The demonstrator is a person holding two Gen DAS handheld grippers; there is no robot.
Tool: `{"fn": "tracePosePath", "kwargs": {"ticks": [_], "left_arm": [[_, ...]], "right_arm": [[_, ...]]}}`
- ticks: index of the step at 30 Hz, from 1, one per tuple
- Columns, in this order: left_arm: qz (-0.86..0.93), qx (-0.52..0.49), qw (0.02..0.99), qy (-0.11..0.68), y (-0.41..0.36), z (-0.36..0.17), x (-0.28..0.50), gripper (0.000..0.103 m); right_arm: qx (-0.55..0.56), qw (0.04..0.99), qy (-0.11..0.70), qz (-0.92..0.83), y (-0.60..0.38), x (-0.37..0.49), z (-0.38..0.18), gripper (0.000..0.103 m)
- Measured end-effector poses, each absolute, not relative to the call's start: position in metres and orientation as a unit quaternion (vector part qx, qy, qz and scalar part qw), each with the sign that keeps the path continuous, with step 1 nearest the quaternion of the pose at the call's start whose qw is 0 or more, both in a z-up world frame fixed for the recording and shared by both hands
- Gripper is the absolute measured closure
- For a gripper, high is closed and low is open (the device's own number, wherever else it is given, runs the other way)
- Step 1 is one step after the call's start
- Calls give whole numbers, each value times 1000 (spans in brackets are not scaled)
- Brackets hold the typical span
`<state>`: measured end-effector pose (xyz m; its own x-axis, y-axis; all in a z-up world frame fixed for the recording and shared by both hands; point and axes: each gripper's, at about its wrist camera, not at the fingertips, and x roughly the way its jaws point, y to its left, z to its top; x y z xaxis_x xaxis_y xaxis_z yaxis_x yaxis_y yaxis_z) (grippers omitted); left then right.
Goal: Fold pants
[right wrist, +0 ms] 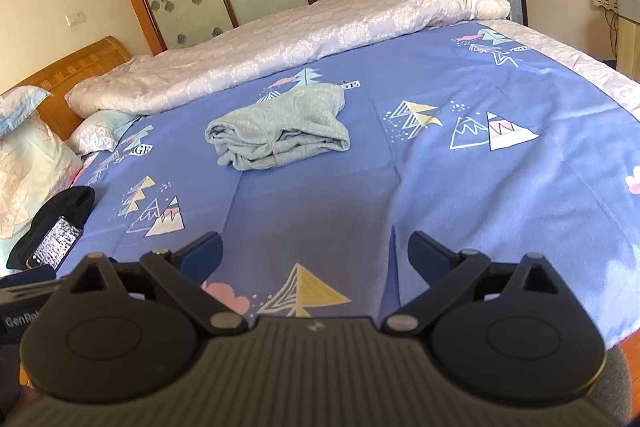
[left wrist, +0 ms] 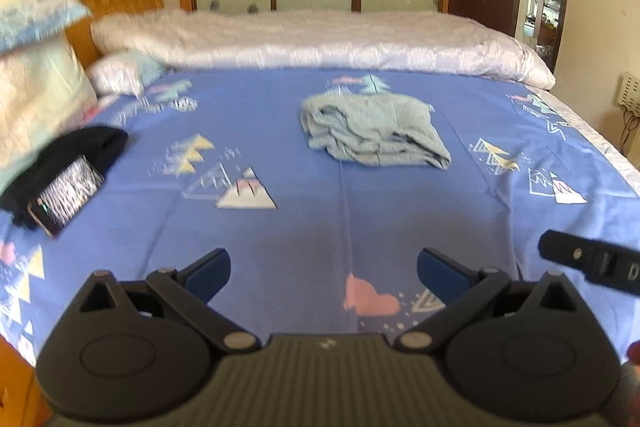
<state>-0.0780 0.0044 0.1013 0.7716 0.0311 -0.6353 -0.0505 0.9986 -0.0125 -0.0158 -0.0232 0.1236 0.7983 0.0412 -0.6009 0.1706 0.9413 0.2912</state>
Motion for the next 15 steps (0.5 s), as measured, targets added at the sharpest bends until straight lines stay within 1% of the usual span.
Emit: {"fn": "tracePosePath", "kwargs": {"ticks": [9,15], "left_arm": [[38,-18,917,397,3,84,-69,0],[42,-6,915,401,1,81,-70,0]], "right_arm": [[186,917,351,-24,-19,-16,111,3],[188,916,355,-22,-17,-17,110,3]]}}
